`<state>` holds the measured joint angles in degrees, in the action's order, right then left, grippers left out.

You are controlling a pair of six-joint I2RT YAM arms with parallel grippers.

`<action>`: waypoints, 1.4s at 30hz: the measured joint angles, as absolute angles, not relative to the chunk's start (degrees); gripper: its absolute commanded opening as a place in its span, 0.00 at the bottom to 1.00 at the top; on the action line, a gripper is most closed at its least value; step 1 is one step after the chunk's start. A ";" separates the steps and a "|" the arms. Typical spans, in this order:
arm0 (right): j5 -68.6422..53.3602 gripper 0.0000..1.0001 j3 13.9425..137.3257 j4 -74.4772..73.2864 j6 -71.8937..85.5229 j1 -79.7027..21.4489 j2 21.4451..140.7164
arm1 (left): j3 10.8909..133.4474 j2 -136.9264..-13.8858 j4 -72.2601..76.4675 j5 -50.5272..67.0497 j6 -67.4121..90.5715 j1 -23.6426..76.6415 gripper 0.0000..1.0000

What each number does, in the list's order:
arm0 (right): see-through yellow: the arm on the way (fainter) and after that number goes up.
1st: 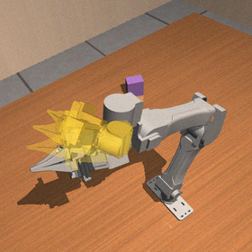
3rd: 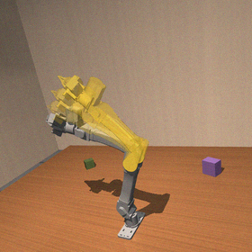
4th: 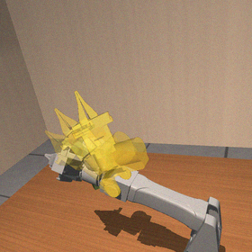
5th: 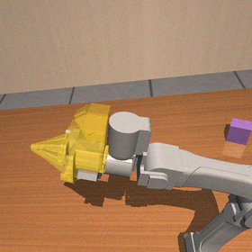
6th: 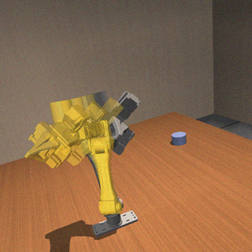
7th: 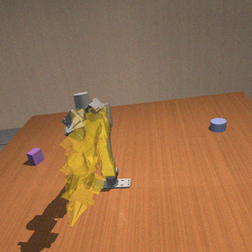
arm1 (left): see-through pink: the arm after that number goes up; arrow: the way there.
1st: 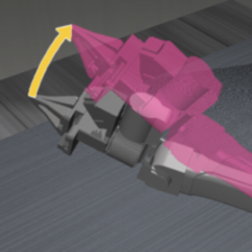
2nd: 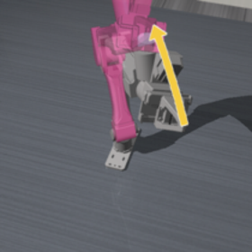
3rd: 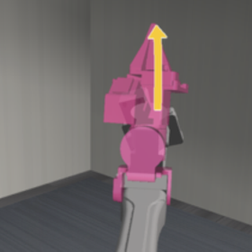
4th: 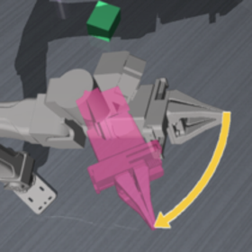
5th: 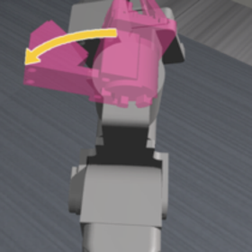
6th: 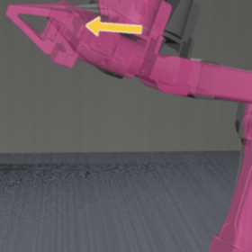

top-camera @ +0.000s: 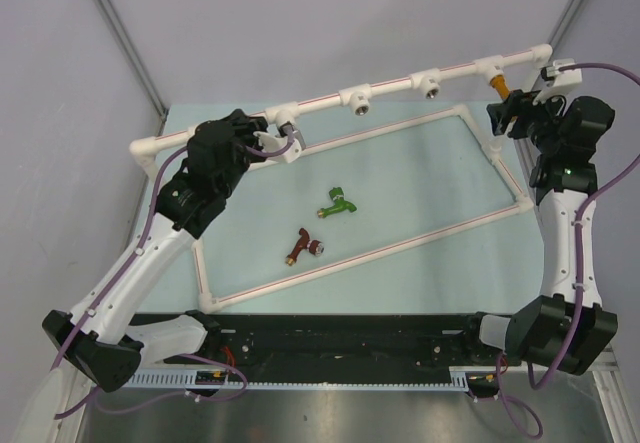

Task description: Install the water faucets

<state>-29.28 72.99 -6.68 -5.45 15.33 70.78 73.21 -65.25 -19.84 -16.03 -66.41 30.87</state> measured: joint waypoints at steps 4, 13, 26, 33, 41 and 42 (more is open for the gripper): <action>-31.46 0.41 72.97 -5.08 -0.36 15.46 72.79 | 73.21 -65.25 -19.81 -16.21 -66.39 30.87 0.00; -36.51 0.02 69.97 3.51 26.22 16.80 74.50 | 73.25 -65.23 -20.29 -18.26 -66.28 29.85 0.00; -39.48 0.52 53.39 48.45 93.06 19.57 79.70 | 73.54 -65.73 -20.27 -18.85 -66.04 29.82 0.00; -39.27 0.91 53.19 45.12 90.65 20.58 74.48 | 73.71 -66.00 -20.36 -18.90 -66.02 29.87 0.00; -42.98 1.00 53.21 34.54 77.52 25.76 67.53 | 73.76 -66.08 -20.32 -18.70 -66.00 30.04 0.00; -43.05 1.00 53.21 33.12 75.81 26.20 66.61 | 73.76 -66.08 -20.32 -18.70 -66.02 30.04 0.00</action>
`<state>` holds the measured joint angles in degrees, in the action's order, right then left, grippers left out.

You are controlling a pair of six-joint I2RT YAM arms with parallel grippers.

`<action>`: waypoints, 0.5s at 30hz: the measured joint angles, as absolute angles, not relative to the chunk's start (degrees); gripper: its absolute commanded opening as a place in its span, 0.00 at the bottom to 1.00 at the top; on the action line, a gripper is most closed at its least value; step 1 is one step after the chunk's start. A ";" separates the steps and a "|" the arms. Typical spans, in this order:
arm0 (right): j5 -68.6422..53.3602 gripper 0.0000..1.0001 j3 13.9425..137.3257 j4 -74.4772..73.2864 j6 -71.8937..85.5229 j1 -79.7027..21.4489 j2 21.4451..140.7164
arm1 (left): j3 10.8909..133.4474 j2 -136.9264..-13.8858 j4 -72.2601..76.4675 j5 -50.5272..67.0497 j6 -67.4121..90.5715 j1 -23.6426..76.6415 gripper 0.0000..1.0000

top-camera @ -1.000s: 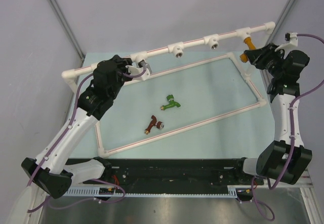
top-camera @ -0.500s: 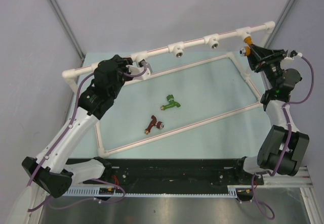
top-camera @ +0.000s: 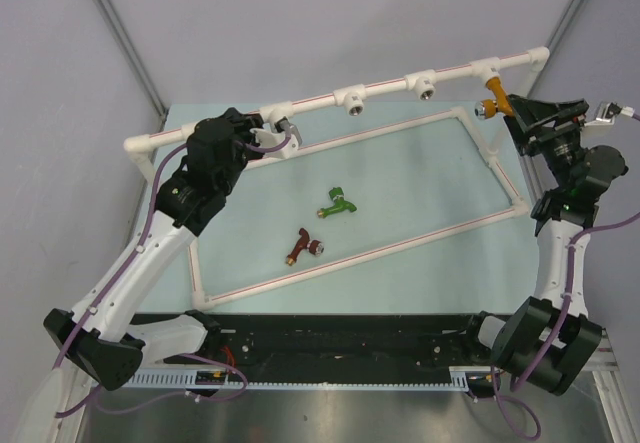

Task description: Install the water faucets

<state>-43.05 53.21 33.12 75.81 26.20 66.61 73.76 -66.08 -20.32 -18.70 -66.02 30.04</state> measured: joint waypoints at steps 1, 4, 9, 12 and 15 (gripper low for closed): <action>-43.05 1.00 53.21 31.86 74.24 26.46 65.82 | 73.76 -66.08 -20.32 -18.70 -66.00 30.04 0.00; -42.92 1.00 53.25 28.86 70.00 27.07 64.14 | 73.76 -66.11 -20.32 -18.74 -66.02 30.04 0.00; -41.60 1.00 53.32 22.94 62.17 28.34 62.28 | 73.76 -66.11 -20.32 -18.72 -66.00 30.04 0.00; -39.66 1.00 53.98 17.50 56.03 28.67 60.49 | 73.76 -66.11 -20.32 -18.72 -66.02 30.04 0.00; -36.84 1.00 56.23 10.90 47.29 28.14 58.11 | 73.76 -66.11 -20.32 -18.74 -66.02 30.04 0.00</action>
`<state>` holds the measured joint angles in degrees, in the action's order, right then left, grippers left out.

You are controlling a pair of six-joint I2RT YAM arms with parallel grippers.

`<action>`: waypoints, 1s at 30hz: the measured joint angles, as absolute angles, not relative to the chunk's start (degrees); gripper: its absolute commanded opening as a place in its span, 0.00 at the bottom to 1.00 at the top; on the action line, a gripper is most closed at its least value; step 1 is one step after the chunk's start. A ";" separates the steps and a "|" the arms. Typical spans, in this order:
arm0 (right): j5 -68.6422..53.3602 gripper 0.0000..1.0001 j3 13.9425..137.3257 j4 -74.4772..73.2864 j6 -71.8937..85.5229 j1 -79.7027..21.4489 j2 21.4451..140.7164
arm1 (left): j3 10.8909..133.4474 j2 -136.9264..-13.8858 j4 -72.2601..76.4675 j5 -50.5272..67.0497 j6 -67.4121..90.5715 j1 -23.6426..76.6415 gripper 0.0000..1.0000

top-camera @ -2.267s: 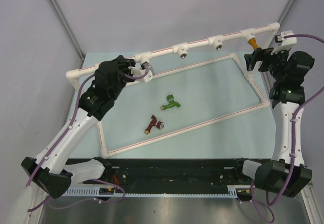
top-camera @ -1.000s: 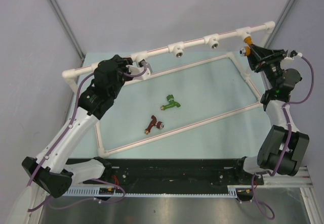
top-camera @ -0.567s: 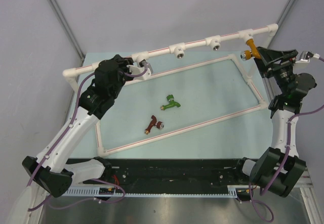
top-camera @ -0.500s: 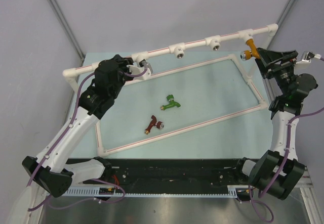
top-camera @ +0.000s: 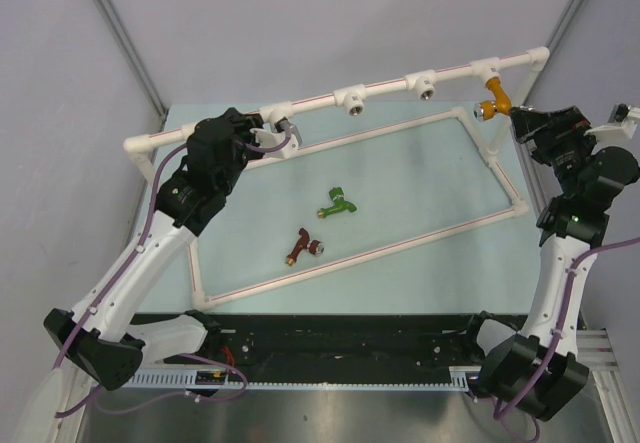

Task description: Install the water faucets

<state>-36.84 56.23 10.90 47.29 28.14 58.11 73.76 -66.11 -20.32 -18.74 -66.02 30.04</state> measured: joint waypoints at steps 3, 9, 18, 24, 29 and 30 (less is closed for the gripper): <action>-31.64 1.00 58.70 5.91 35.79 25.47 55.13 | 73.76 -66.19 -20.29 -18.74 -66.02 30.04 0.00; -15.07 1.00 61.21 0.01 12.97 16.14 49.87 | 73.76 -66.26 -20.23 -18.79 -66.02 30.04 0.00; 3.57 1.00 61.28 -3.66 -22.50 2.50 50.63 | 73.76 -66.26 -20.23 -18.76 -66.02 30.04 0.00; 6.68 1.00 61.28 -4.43 -37.60 0.36 55.68 | 73.76 -66.15 -20.25 -18.74 -66.02 30.04 0.00; 8.16 1.00 61.32 -4.23 -43.55 0.36 59.81 | 73.76 -66.08 -20.29 -18.68 -66.00 30.04 0.00; 8.19 1.00 61.45 -4.19 -44.16 0.36 60.49 | 73.76 -66.08 -20.27 -18.68 -66.00 30.04 0.00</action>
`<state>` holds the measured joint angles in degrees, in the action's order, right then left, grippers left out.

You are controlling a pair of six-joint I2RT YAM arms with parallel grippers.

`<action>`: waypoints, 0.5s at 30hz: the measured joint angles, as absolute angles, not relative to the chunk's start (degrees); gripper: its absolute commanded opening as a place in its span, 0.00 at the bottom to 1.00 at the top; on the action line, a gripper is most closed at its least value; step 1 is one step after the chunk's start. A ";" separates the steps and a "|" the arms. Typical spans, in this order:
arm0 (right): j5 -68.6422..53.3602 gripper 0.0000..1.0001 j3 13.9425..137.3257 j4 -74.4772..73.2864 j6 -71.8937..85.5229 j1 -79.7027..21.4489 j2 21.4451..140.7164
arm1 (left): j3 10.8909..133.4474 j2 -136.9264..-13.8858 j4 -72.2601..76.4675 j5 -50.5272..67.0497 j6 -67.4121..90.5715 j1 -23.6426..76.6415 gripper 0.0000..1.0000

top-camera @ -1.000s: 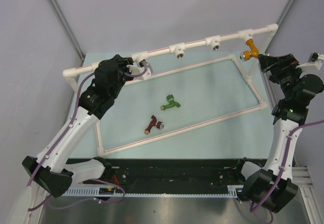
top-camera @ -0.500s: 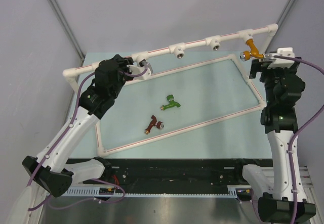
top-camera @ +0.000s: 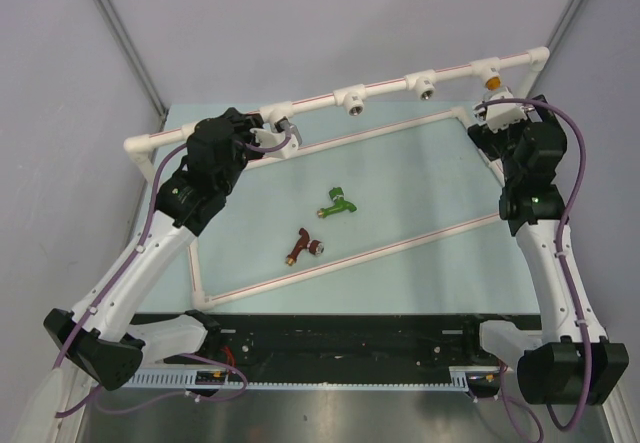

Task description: Install the water faucets

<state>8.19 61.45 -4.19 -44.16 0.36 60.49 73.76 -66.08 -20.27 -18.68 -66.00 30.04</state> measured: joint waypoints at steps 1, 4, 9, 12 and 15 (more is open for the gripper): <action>8.16 1.00 61.65 -4.05 -44.75 0.36 61.14 | 73.76 -66.08 -20.29 -18.68 -66.02 30.04 0.00; 7.81 1.00 62.57 -3.49 -45.34 0.36 62.78 | 73.76 -66.08 -20.29 -18.70 -66.00 30.04 0.00; 5.50 0.96 63.75 -1.52 -44.93 0.36 63.99 | 73.76 -66.11 -20.29 -18.70 -66.02 30.04 0.00; 3.70 0.87 64.18 -1.02 -43.64 0.36 64.25 | 73.76 -66.11 -20.27 -18.70 -66.02 30.04 0.00; 2.13 0.71 64.40 -1.08 -41.85 0.49 64.69 | 73.76 -66.13 -20.23 -18.72 -66.00 30.04 0.00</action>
<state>2.13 64.40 -1.08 -41.85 0.49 64.69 73.76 -66.13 -20.23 -18.72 -66.00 30.04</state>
